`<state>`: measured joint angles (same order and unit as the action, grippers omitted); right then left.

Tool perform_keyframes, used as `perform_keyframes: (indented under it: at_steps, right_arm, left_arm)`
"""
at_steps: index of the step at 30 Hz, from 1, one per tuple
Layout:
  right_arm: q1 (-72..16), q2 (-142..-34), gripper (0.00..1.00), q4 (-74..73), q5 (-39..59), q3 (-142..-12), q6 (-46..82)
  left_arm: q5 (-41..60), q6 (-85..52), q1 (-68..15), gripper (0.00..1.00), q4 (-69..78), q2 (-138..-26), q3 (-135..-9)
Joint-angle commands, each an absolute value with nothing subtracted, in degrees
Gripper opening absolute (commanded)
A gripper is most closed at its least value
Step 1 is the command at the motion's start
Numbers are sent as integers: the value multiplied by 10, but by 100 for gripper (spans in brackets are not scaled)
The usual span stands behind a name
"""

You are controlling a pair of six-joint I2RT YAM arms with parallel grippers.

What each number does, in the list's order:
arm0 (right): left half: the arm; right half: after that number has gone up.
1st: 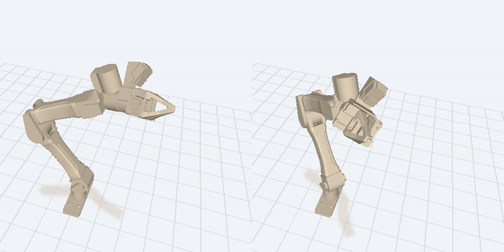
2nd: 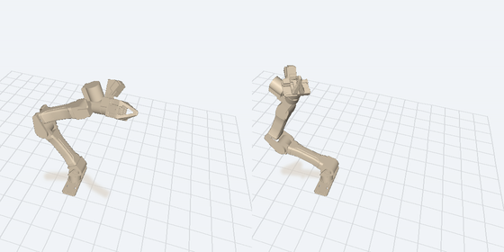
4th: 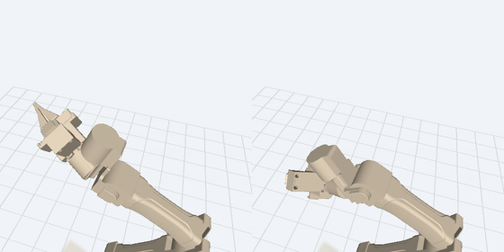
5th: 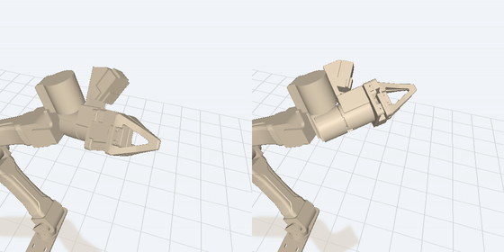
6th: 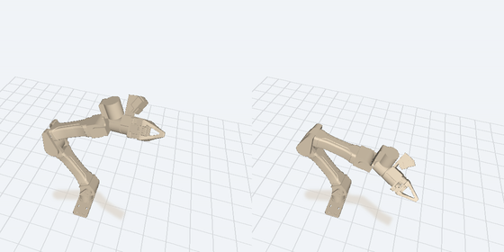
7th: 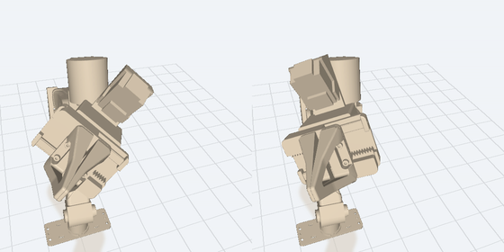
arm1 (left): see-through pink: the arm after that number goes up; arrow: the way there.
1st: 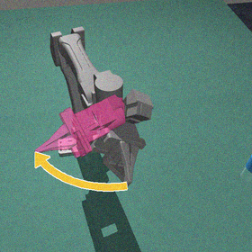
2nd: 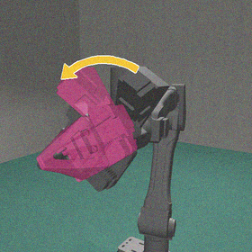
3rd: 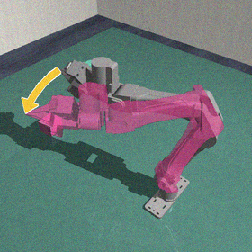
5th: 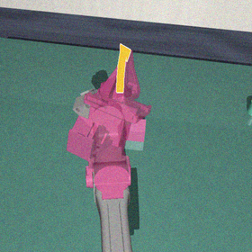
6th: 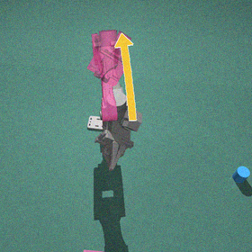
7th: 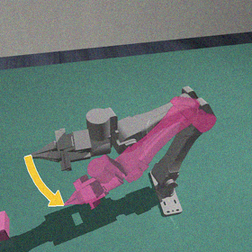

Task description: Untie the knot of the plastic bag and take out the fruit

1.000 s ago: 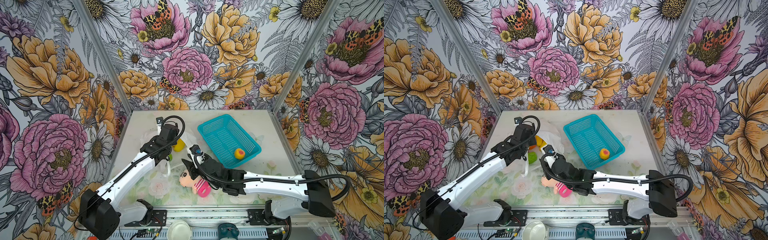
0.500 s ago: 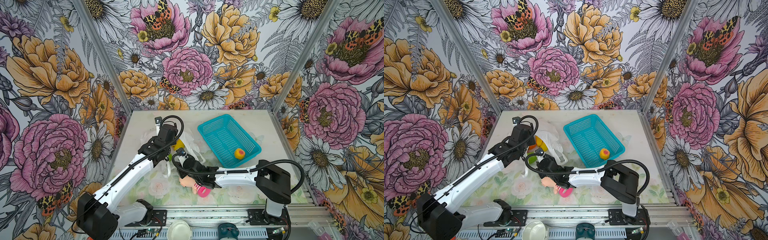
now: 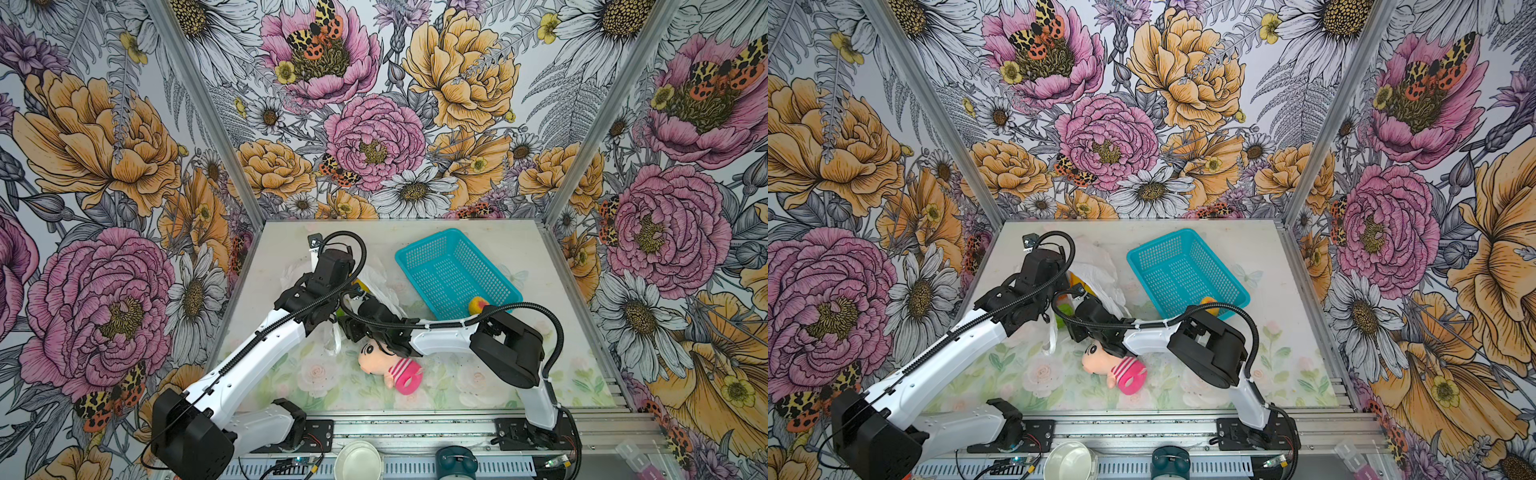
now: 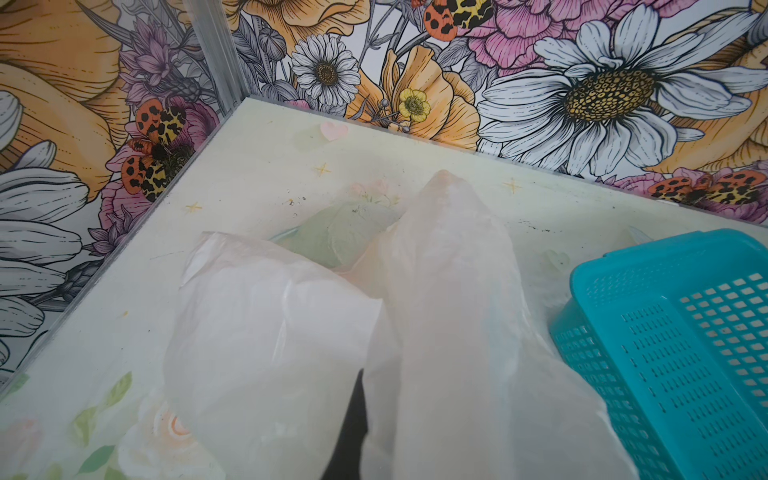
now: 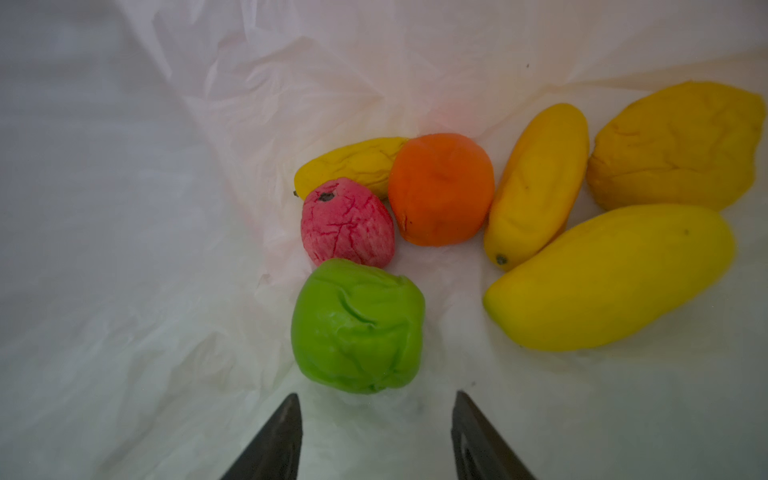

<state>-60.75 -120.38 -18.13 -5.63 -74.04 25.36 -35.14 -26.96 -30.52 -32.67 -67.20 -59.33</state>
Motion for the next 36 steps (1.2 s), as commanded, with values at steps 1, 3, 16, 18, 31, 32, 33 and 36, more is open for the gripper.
perform_keyframes:
  at_steps: [1,3,16,18,31,32,33,36]
  right_arm:
    - [-604,-1243,74,-182,-20,-786,263]
    - [-602,-1266,82,-161,-15,-814,267]
    - [-582,-1359,71,-70,-7,-935,295]
    - [-581,-1351,60,-81,-6,-925,294]
    - [-596,-1172,40,-205,-15,-721,258]
    - [-600,-1157,40,-213,-21,-706,253]
    - [-604,-1143,39,-224,-33,-687,248]
    - [-613,-1108,38,-260,-55,-644,237]
  left_arm:
    - [-372,-259,-319,0,-311,-660,-588]
    - [-373,-259,-320,0,-309,-657,-588]
    - [-376,-256,-325,0,-307,-662,-589]
    - [-374,-255,-325,0,-307,-665,-590]
    - [-394,-256,-311,0,-308,-672,-585]
    - [-394,-256,-310,0,-308,-672,-584]
    - [-394,-256,-309,0,-308,-672,-584]
    - [-394,-259,-307,0,-308,-674,-583]
